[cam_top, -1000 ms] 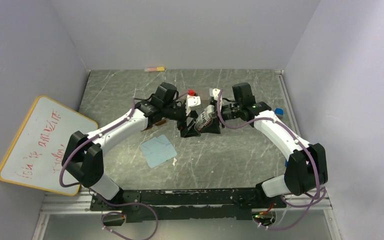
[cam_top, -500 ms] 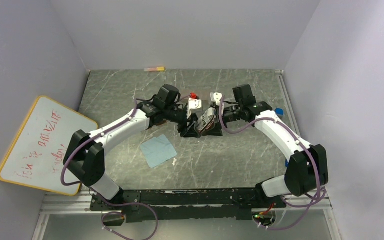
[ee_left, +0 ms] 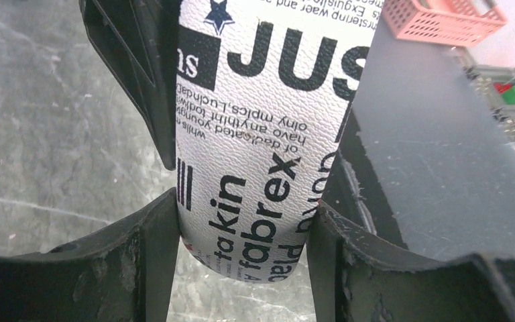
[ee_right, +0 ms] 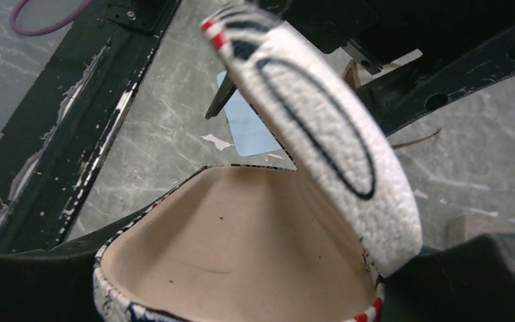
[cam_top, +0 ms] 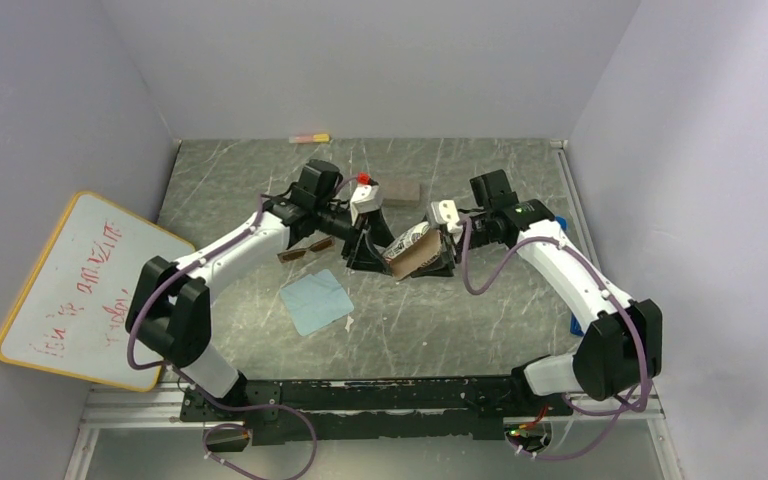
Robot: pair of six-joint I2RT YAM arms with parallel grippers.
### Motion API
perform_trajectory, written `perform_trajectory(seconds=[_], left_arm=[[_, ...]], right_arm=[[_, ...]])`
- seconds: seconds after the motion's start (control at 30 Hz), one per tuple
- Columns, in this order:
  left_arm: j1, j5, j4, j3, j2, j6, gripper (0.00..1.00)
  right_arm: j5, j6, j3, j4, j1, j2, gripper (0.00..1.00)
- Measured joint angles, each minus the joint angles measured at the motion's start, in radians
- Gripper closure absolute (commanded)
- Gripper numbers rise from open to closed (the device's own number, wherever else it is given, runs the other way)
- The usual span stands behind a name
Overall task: Organize the sunglasses
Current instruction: Open the sunglasses case.
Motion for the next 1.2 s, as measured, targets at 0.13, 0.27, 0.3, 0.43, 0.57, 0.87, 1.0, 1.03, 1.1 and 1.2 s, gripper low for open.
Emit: perform_trajectory(seconds=[0.13,0.27,0.3,0.43,0.57,0.87,1.0,1.03,1.1,1.2], left_arm=[[0.032,0.099,0.077,-0.011,0.011,-0.072,0.26],[0.081,0.103,0.143,-0.026,0.014,-0.183,0.17],[0.093,0.103,0.162,-0.029,0.014,-0.204,0.16],[0.103,0.102,0.207,-0.038,0.014,-0.255,0.05],[0.099,0.063,0.187,-0.038,0.003,-0.238,0.04],[0.046,-0.152,0.113,-0.032,-0.121,-0.107,0.08],[-0.019,-0.25,0.081,-0.03,-0.12,-0.058,0.19],[-0.032,-0.269,0.074,-0.03,-0.116,-0.051,0.24],[-0.05,-0.302,0.066,-0.03,-0.106,-0.04,0.34],[-0.055,-0.338,0.068,-0.03,-0.094,-0.034,0.45]], right_arm=[[-0.024,-0.075,0.014,-0.027,0.0,0.0,1.0],[0.014,-0.073,0.004,-0.065,0.005,0.0,1.0],[0.023,-0.061,-0.005,-0.063,0.007,0.0,1.0],[0.042,-0.005,-0.038,-0.03,0.008,-0.004,1.0],[0.071,0.114,-0.056,0.058,0.009,-0.009,1.0],[0.087,0.293,-0.059,0.186,0.009,0.005,1.0],[0.081,0.328,-0.059,0.198,0.009,0.019,1.0],[0.078,0.335,-0.059,0.203,0.009,0.019,1.0],[0.069,0.349,-0.059,0.208,0.008,0.019,1.0],[0.055,0.372,-0.059,0.224,0.008,0.019,1.0]])
